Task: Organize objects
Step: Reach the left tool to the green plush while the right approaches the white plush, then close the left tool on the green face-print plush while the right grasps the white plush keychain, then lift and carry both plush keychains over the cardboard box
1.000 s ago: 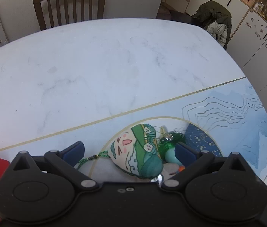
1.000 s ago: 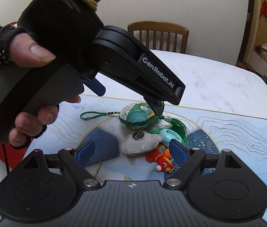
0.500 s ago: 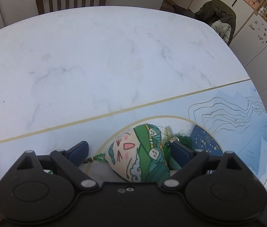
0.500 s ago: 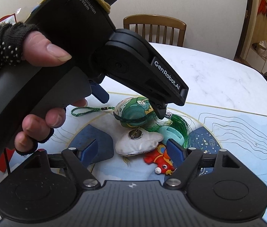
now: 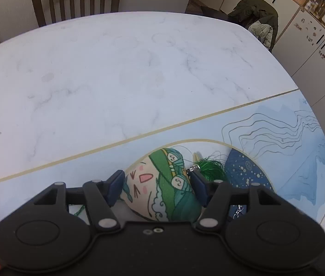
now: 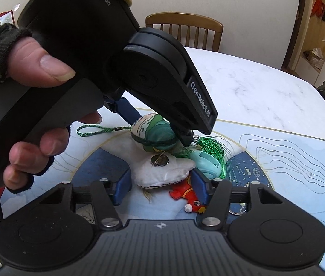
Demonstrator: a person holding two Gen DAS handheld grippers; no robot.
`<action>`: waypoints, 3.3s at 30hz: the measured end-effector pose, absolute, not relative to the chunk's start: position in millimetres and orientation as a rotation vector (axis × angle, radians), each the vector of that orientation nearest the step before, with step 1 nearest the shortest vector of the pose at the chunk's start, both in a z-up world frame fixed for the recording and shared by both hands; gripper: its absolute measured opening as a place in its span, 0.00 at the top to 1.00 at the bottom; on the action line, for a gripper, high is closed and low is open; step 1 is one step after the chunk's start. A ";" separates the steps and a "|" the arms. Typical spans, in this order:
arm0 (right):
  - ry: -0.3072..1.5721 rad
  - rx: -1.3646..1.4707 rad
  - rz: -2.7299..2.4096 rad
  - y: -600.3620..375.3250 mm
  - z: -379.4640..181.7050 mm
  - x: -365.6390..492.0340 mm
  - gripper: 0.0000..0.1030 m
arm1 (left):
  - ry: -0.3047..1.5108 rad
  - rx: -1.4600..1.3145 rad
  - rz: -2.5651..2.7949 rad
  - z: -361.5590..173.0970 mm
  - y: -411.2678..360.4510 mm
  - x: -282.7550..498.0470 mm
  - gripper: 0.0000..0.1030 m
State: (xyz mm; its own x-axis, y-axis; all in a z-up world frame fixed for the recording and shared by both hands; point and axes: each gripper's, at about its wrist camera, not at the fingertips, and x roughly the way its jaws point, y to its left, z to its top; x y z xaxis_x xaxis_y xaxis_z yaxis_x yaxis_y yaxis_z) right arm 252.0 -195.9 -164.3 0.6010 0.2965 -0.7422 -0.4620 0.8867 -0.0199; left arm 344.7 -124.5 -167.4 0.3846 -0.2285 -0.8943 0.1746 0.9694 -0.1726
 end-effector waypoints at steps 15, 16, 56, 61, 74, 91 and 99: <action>0.783 -0.193 0.454 -196.9 -147.1 240.3 0.55 | 1.091 -0.085 -0.232 -135.3 -99.1 324.1 0.42; 0.777 -0.191 0.455 -197.3 -144.5 238.1 0.55 | 1.086 -0.092 -0.233 -131.2 -96.3 321.7 0.42; 0.628 -0.102 0.679 -162.2 -15.5 142.1 0.56 | 0.884 -0.063 -0.099 13.0 65.9 171.9 0.42; 0.625 -0.125 0.729 -133.5 -10.5 136.8 0.56 | 0.878 -0.081 -0.034 11.7 96.7 165.3 0.42; 0.662 -0.181 0.813 -54.3 -22.0 134.5 0.56 | 0.863 -0.081 0.111 2.8 156.7 152.8 0.42; 0.789 -0.247 0.823 12.7 -69.2 152.9 0.55 | 0.948 -0.101 0.230 -47.2 207.2 149.8 0.42; 0.829 -0.307 0.830 29.9 -89.0 157.5 0.55 | 0.989 -0.072 0.195 -67.6 200.9 149.4 0.42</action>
State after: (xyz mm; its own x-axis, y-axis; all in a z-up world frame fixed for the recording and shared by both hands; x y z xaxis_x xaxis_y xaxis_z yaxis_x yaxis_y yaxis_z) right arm 157.5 29.9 -89.0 0.3919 0.5285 -0.7531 -0.7535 0.6540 0.0668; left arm 149.4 200.9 -67.6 0.5338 0.1305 -0.8355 -0.1958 0.9802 0.0280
